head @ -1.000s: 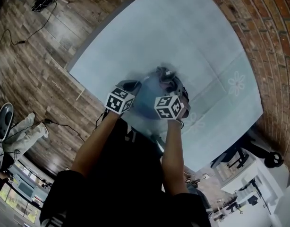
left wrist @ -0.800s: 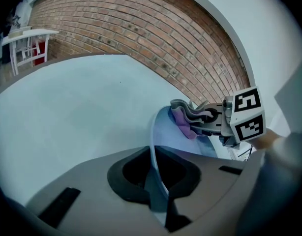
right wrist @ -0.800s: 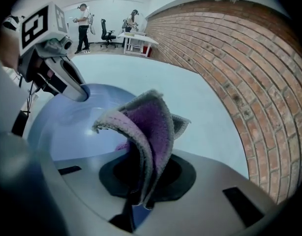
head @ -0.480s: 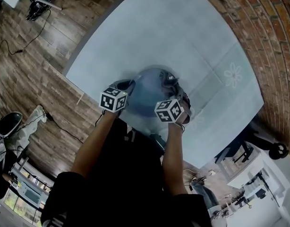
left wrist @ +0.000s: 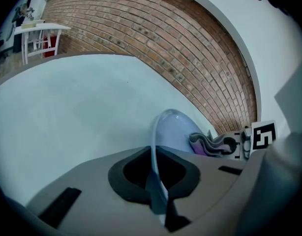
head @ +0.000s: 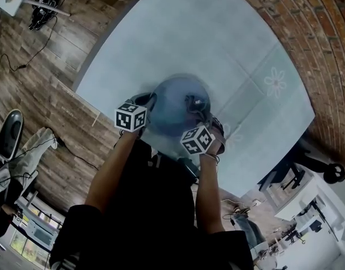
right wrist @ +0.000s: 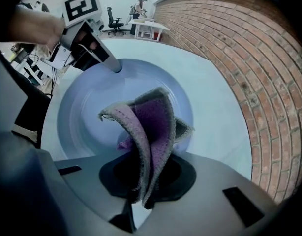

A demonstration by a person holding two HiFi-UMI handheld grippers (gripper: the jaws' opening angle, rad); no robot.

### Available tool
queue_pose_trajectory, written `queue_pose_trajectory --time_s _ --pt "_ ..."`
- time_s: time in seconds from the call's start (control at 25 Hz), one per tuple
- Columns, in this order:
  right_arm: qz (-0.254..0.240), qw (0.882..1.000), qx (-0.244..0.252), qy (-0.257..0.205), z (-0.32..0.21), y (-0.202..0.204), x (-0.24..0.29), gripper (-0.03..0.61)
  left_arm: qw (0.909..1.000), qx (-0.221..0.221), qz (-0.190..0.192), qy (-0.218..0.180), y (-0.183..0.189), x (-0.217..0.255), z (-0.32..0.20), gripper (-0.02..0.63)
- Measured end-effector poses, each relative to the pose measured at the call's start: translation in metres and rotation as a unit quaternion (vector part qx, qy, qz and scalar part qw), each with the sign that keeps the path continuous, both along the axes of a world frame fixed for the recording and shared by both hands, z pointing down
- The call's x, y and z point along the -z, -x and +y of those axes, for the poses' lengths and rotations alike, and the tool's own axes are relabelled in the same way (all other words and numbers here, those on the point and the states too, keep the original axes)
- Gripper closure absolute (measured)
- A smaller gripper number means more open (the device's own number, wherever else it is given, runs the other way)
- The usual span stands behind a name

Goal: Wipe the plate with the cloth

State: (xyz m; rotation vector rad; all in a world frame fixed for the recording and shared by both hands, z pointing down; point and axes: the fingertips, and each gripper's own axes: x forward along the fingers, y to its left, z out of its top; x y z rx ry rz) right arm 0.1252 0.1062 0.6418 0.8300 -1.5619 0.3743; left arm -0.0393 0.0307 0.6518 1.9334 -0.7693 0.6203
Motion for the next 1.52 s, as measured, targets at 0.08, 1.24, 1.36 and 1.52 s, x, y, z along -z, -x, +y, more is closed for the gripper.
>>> queue_pose_trajectory --time_s 0.08,1.24,1.36,1.52 --pt "-0.008 1.000 0.005 0.013 0.011 0.004 -0.001 0.518 1.0000 0.002 0.000 0.001 -0.001 0.000 0.000 0.571" --pt "-0.112 0.987 0.093 0.072 0.061 0.095 -0.003 0.518 1.0000 0.005 0.003 0.005 -0.006 0.001 0.002 0.571" --pt "-0.115 0.986 0.103 0.067 0.058 0.106 -0.003 0.518 1.0000 0.005 0.003 0.004 -0.004 0.001 0.002 0.571" --pt "-0.113 0.985 0.116 0.059 0.054 0.118 -0.003 0.518 1.0000 0.005 0.004 0.006 -0.005 0.002 0.002 0.571"
